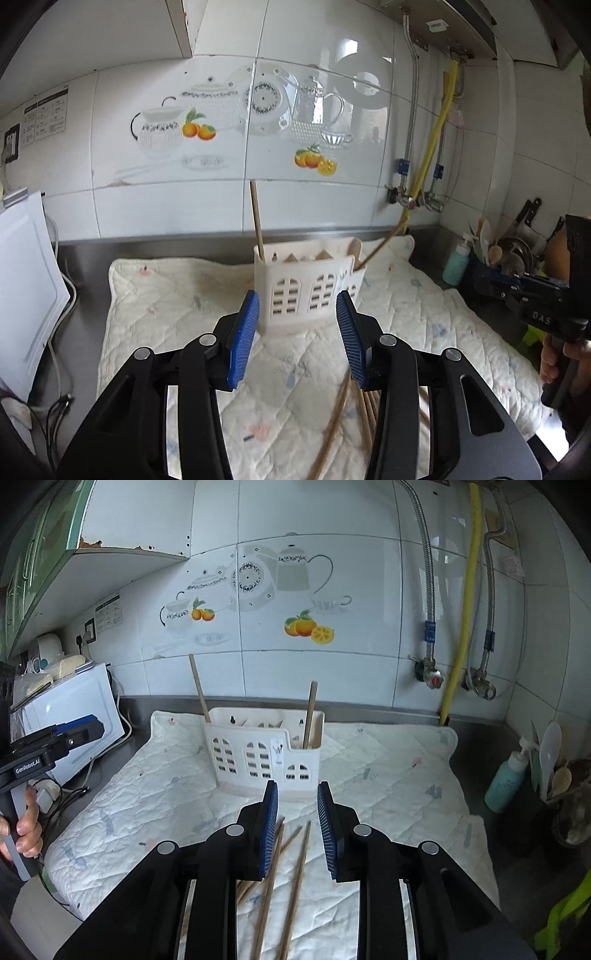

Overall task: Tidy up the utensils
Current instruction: 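Move both open grippers back down over the remaining chopsticks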

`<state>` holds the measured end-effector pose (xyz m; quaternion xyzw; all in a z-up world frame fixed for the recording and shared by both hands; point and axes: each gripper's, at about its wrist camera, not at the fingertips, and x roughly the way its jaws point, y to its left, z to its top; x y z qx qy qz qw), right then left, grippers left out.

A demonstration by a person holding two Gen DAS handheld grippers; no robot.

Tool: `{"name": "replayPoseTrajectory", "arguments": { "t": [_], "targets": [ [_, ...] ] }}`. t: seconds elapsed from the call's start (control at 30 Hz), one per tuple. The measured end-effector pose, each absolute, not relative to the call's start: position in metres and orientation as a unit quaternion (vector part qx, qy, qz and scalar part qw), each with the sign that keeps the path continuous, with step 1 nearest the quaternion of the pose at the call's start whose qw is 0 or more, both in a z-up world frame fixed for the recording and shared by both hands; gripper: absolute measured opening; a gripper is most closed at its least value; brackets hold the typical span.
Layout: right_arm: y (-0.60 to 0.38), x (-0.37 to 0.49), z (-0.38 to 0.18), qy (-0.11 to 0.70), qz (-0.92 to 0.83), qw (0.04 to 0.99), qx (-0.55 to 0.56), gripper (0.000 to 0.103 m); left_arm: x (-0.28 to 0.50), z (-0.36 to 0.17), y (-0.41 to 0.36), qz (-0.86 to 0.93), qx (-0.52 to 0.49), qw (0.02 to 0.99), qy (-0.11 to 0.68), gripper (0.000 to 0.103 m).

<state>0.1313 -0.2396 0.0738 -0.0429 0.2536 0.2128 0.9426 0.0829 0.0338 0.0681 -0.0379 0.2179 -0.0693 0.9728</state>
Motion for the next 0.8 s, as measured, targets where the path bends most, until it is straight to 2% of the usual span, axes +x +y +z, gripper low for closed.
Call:
{"name": "replayPoseTrajectory", "arguments": {
  "t": [0.27, 0.5, 0.7, 0.8],
  "targets": [
    [-0.245, 0.077, 0.017, 0.269, 0.206, 0.941, -0.025, 0.024, 0.027, -0.007, 0.026, -0.087, -0.019, 0.957, 0.276, 0.044],
    [-0.249, 0.052, -0.026, 0.299, 0.197, 0.934, -0.008, 0.024, 0.011, -0.062, 0.013, -0.098, -0.012, 0.938, 0.331, 0.043],
    [-0.255, 0.048, -0.055, 0.326, 0.184, 0.927, 0.002, 0.024, 0.013, -0.094, 0.016, -0.094, -0.023, 0.929, 0.356, 0.033],
    [-0.257, 0.049, -0.065, 0.336, 0.182, 0.924, 0.010, 0.024, 0.018, -0.103, 0.019, -0.090, -0.032, 0.926, 0.366, 0.032]
  ]
}}
